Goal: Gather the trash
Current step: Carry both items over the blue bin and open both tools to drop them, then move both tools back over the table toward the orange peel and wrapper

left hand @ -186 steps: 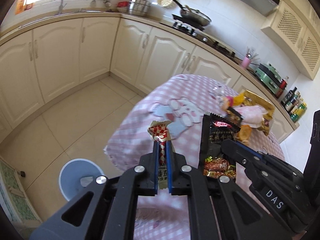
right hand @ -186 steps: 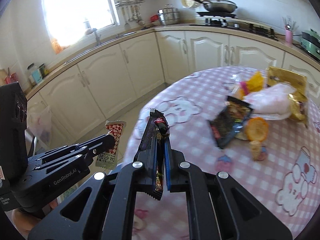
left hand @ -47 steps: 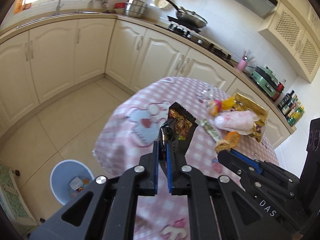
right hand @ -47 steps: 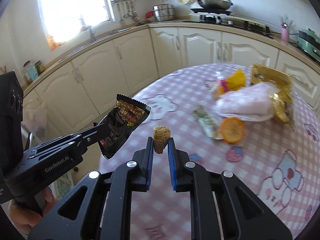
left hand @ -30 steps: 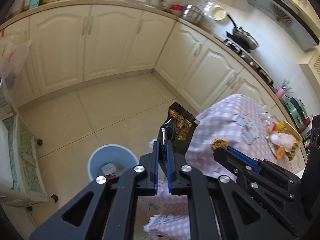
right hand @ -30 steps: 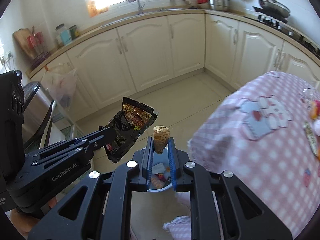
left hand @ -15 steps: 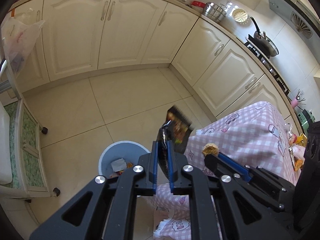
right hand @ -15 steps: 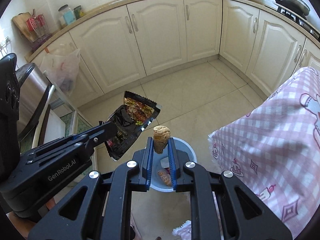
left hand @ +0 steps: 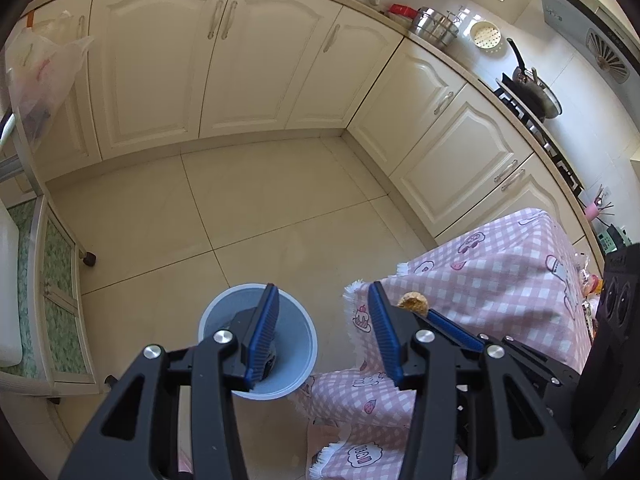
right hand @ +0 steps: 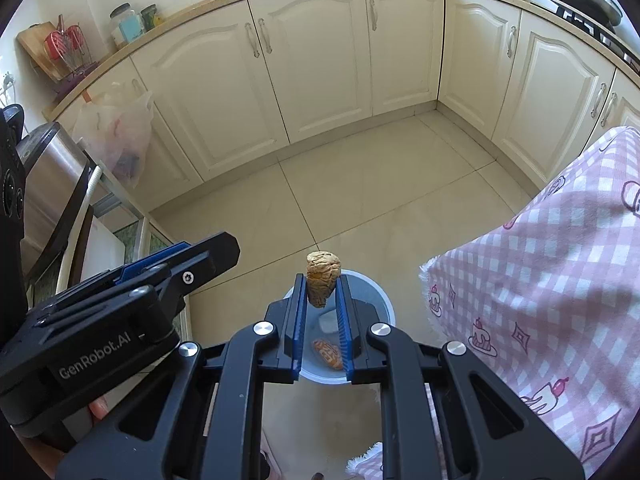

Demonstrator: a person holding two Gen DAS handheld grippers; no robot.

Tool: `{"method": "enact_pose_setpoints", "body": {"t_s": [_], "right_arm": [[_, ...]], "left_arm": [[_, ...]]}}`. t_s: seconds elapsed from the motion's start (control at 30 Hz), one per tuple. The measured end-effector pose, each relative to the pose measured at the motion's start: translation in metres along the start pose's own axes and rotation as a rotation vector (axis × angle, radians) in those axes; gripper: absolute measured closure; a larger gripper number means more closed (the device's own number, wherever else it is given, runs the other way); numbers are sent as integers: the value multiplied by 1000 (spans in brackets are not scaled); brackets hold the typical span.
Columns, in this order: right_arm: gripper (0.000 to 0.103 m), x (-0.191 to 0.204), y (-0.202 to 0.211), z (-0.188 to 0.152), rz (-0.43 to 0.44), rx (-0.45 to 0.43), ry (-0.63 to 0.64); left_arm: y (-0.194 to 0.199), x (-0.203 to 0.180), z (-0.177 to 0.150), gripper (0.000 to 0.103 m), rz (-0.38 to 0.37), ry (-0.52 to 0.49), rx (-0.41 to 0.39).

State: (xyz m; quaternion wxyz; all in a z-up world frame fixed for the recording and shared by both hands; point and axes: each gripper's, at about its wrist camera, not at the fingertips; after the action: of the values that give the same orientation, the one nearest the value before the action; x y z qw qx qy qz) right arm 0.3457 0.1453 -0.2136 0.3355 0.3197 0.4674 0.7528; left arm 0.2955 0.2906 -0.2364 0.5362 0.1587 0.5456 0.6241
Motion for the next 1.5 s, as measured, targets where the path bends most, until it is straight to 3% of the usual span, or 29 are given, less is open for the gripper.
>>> {"method": "enact_pose_setpoints", "body": {"t_s": [0.23,0.3,0.5,0.57,0.6,0.83,1.17,1.5], "right_arm": [[89,-2,1,4,6,-10,-1],[89,-1,2,6,7,-17,-3],[88,-3,6,12,13,-59,-21],[63,-5,9,14,11,-79,-33],[60,-7,11,14,-1,-91,-44],[57,-18,35,8,-11,-139,-56],[56,-68,110,-34,-92,-255,-144],[53,-166,191,-111,-214,-374,-334]], "left_arm": [[7,3,1,57,-5,7,-18],[9,2,2,51,-4,11,-19],[15,1,5,50,-6,23,-40],[18,2,7,48,-12,33,-42],[20,3,7,46,-20,47,-50],[34,-9,7,44,-23,32,-67],[61,-87,-12,44,-54,-104,-90],[64,-221,-52,39,-97,-338,-70]]}}
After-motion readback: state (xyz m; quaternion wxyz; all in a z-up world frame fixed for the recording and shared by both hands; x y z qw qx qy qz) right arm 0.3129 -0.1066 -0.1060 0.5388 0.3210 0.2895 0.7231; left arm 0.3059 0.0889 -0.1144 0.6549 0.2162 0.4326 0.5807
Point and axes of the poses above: each gripper's, at about its wrist camera, not at the fingertips, and y roughly against the way its jaws point, x to its left, z to its top, and after that the axes turned 12 degrees about x, right-handed
